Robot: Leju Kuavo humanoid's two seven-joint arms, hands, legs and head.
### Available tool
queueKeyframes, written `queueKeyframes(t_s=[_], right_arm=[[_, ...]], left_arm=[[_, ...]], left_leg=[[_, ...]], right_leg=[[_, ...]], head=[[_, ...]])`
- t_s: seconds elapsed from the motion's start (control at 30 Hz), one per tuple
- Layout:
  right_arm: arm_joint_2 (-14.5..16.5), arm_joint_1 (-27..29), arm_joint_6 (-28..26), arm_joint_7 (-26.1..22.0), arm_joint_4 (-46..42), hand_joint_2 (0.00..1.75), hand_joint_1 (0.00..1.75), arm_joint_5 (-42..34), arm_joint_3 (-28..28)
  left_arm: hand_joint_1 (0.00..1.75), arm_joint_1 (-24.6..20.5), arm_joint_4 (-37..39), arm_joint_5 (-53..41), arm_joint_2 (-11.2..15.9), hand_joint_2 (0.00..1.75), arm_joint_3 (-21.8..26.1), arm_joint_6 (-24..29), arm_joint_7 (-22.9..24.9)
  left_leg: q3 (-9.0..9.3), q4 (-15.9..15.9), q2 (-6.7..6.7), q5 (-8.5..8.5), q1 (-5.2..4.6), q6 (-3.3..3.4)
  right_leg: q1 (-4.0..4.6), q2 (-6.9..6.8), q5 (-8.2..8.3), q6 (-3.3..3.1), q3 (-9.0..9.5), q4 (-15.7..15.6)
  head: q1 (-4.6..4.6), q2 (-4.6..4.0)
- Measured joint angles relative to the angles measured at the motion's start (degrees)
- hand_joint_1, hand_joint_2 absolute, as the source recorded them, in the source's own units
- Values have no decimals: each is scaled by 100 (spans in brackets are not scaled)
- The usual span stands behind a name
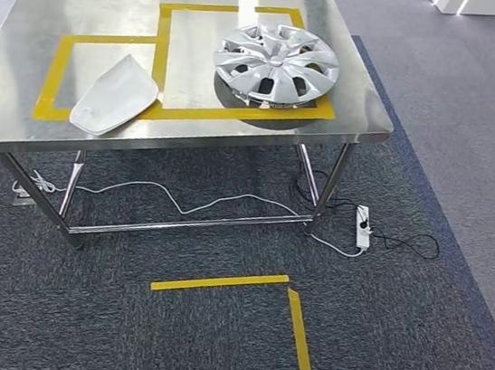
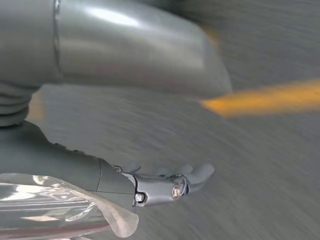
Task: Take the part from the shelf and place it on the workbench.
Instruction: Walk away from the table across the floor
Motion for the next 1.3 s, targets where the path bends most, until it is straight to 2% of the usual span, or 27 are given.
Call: queueKeyframes(t_s=[0.07, 0.13, 0.27, 0.33, 0.4, 0.47, 0.57, 0.63, 0.7, 0.77, 0.83, 0.9, 1.0, 1.03, 1.07, 1.1, 1.17, 1.2, 1.23, 1.27, 1.3], right_arm=[[79, -20, 146, 722, 396, 0, 0, 458, 2], [152, -53, 298, 1206, 654, 0, 0, 765, 48], [312, -127, 474, 1431, 956, 0, 0, 1146, 227], [405, -162, 536, 1375, 1043, 0, 0, 1348, 339], [498, -198, 552, 1320, 1102, 0, 0, 1520, 449], [575, -222, 555, 1305, 1143, 0, 0, 1635, 540], [659, -260, 576, 1307, 1193, 0, 0, 1683, 609], [709, -283, 569, 1323, 1220, 0, 0, 1673, 642], [742, -291, 527, 1332, 1236, 0, 0, 1618, 660], [758, -292, 465, 1307, 1247, 0, 0, 1526, 660], [762, -295, 396, 1287, 1255, 0, 0, 1426, 640], [763, -305, 347, 1265, 1260, 0, 0, 1326, 582], [763, -304, 289, 1189, 1269, 0, 0, 1202, 462], [763, -301, 271, 1169, 1276, 0, 0, 1171, 420], [763, -301, 260, 1158, 1282, 0, 0, 1149, 378], [763, -302, 251, 1153, 1288, 0, 0, 1136, 335], [763, -306, 242, 1158, 1288, 0, 0, 1133, 273], [763, -305, 240, 1164, 1288, 0, 0, 1138, 251], [763, -304, 240, 1170, 1288, 0, 0, 1140, 238], [763, -305, 239, 1174, 1288, 0, 0, 1143, 229], [763, -309, 237, 1176, 1288, 0, 0, 1148, 225]], left_arm=[[0, 27, -120, -262, -7, 0, 34, -37, -94], [0, 62, -192, -529, 6, 0, 23, -123, -277], [0, 219, -441, -887, 8, 0, -40, -505, -445], [0, 362, -674, -674, -20, 0, -132, -598, -186], [0, 682, -1098, 210, -60, 0, -515, -569, 493], [0, 1210, -1824, 1360, -116, 0, -1341, -491, 1309], [0, 1842, -2743, 2377, -174, 0, -2578, -223, 1910], [0, 2092, -3178, 3146, -220, 0, -3040, 254, 2182], [0, 2265, -3489, 4220, -245, 0, -3435, 1075, 2459], [0, 2383, -3692, 5272, -252, 0, -3839, 1889, 2590], [0, 2423, -3794, 5969, -257, 0, -4155, 2328, 2537], [0, 2403, -3817, 6269, -254, 0, -4311, 2426, 2392], [0, 2383, -3822, 6226, -248, 0, -4383, 2127, 2154], [0, 2382, -3828, 6154, -249, 0, -4393, 1983, 2112], [0, 2386, -3843, 6087, -251, 0, -4401, 1858, 2093], [0, 2393, -3863, 6028, -254, 0, -4412, 1751, 2085], [0, 2417, -3912, 5956, -255, 0, -4445, 1622, 2081], [0, 2429, -3936, 5939, -255, 0, -4464, 1589, 2081], [0, 2440, -3959, 5930, -255, 0, -4483, 1574, 2081], [0, 2449, -3983, 5924, -255, 0, -4502, 1559, 2081], [0, 2459, -4007, 5911, -255, 0, -4522, 1539, 2081]], left_leg=[[-10, 4, 4, 25, -22, 19], [-19, 4, 5, 43, -35, 43], [-27, 4, 9, 71, -52, 75], [-29, 4, 10, 80, -58, 80], [-26, 4, 22, 85, -58, 81], [-27, 5, 37, 89, -62, 84], [-52, 6, 31, 105, -69, 103], [-58, 11, 29, 109, -74, 107], [-63, 19, 31, 115, -88, 118], [-76, 27, 31, 128, -107, 138], [-103, 46, 29, 142, -126, 164], [-135, 78, 27, 152, -138, 193], [-171, 66, 32, 242, -137, 265], [-194, 25, 43, 308, -125, 300], [-232, -19, 56, 380, -110, 335], [-288, -51, 71, 443, -98, 361], [-432, -45, 91, 537, -119, 391], [-508, -33, 98, 582, -131, 390], [-582, -21, 104, 627, -140, 383], [-652, -7, 107, 671, -144, 369], [-718, 12, 107, 713, -144, 349]], right_leg=[[-19, 3, 31, 43, 5, -25], [-34, 4, 59, 75, 6, -48], [-46, 6, 104, 102, 7, -75], [-50, 7, 114, 106, 7, -78], [-50, 21, 121, 106, 6, -78], [-52, 35, 129, 110, -4, -79], [-57, 17, 138, 118, -20, -80], [-64, 15, 154, 125, -23, -86], [-80, 17, 175, 138, -29, -93], [-99, 15, 192, 159, -38, -94], [-117, 12, 212, 188, -51, -94], [-129, 9, 238, 223, -61, -96], [-145, 16, 300, 289, -68, -128], [-142, 16, 233, 304, -99, -95], [-133, 17, 66, 309, -166, 38], [-123, 16, -197, 305, -265, 304], [-102, 12, -753, 294, -464, 1062], [-98, 11, -906, 291, -492, 1363], [-94, 11, -930, 285, -418, 1471], [-91, 9, -842, 278, -235, 1359], [-89, 6, -693, 269, 49, 1046]], head=[[-3, 0], [-4, 0], [-4, 0], [-5, 0], [-5, 0], [-7, 0], [-3, 0], [-2, 0], [-6, 0], [-7, 0], [-7, 0], [-7, 0], [-7, 0], [-2, 0], [9, 0], [21, 0], [32, 0], [31, 0], [29, 0], [31, -1], [31, -1]])
